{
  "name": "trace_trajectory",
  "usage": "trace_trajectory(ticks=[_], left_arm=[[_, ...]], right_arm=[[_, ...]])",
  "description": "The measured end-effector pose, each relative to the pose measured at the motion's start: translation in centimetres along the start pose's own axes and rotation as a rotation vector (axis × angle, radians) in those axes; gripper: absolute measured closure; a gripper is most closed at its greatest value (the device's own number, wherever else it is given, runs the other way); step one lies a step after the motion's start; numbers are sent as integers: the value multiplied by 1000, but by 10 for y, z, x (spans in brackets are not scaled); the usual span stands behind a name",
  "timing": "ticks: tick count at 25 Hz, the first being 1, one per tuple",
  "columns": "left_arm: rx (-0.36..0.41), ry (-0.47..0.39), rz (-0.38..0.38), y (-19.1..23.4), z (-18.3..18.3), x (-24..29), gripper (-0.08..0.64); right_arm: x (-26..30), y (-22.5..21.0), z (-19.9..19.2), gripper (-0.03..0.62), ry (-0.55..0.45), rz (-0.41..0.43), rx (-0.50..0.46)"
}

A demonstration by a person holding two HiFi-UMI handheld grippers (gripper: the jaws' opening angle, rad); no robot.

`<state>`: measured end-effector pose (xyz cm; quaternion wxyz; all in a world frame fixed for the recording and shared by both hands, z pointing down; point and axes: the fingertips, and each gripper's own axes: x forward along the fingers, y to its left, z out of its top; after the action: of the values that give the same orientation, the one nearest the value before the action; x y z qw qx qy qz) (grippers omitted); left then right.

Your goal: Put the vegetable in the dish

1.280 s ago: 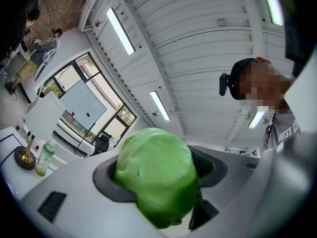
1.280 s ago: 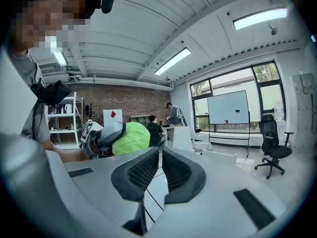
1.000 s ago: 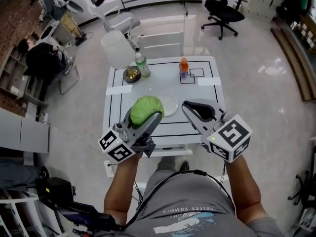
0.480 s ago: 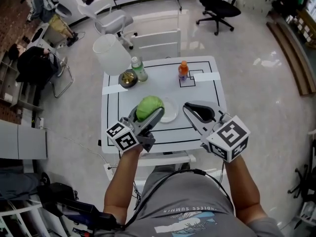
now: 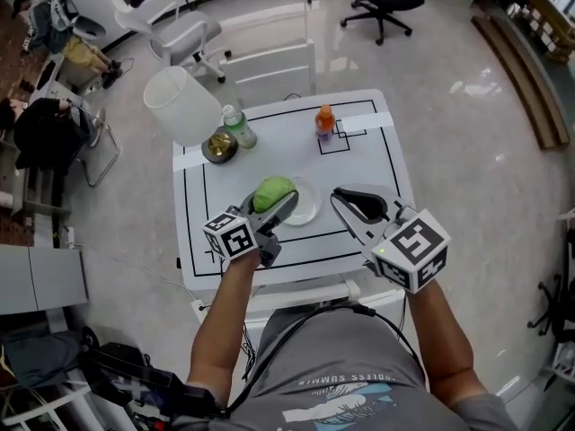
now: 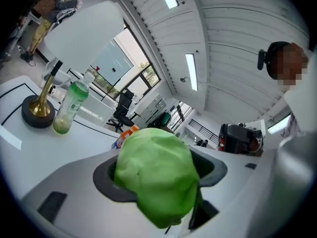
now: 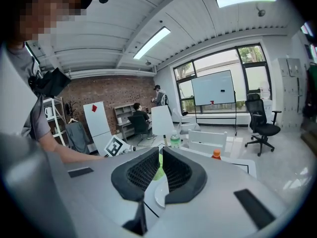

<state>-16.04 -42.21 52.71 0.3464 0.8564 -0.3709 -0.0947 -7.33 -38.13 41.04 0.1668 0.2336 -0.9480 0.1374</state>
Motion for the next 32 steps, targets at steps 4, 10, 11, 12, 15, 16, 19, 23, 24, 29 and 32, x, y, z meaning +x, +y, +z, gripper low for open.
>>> trace_trajectory(ticks=[4, 10, 11, 12, 15, 16, 19, 23, 24, 29, 32], left_arm=[[-29, 70, 1, 25, -18, 15, 253], [-50, 179, 22, 57, -47, 30, 252], [-54, 196, 25, 62, -52, 32, 252], [-59, 213, 26, 66, -57, 35, 252], [-72, 271, 28, 78, -76, 44, 252], [-74, 294, 27, 80, -82, 46, 252], [-73, 359, 22, 86, -98, 51, 252], [-85, 419, 3, 89, -112, 53, 252], [-92, 432, -9, 88, -115, 55, 252], [-124, 521, -48, 92, -135, 59, 252], [-146, 567, -36, 100, -147, 58, 252]], right_arm=[[6, -12, -6, 584, 19, -22, 19], [11, -24, -18, 584, 50, -52, 50], [12, -25, -20, 584, 56, -56, 55], [12, -27, -23, 584, 63, -58, 61], [15, -33, -30, 583, 80, -67, 80], [15, -36, -32, 584, 83, -71, 84], [20, -39, -36, 583, 89, -77, 93], [26, -39, -41, 583, 101, -72, 98], [26, -39, -42, 584, 105, -72, 99], [31, -42, -49, 583, 120, -72, 103], [32, -44, -53, 584, 130, -72, 103]])
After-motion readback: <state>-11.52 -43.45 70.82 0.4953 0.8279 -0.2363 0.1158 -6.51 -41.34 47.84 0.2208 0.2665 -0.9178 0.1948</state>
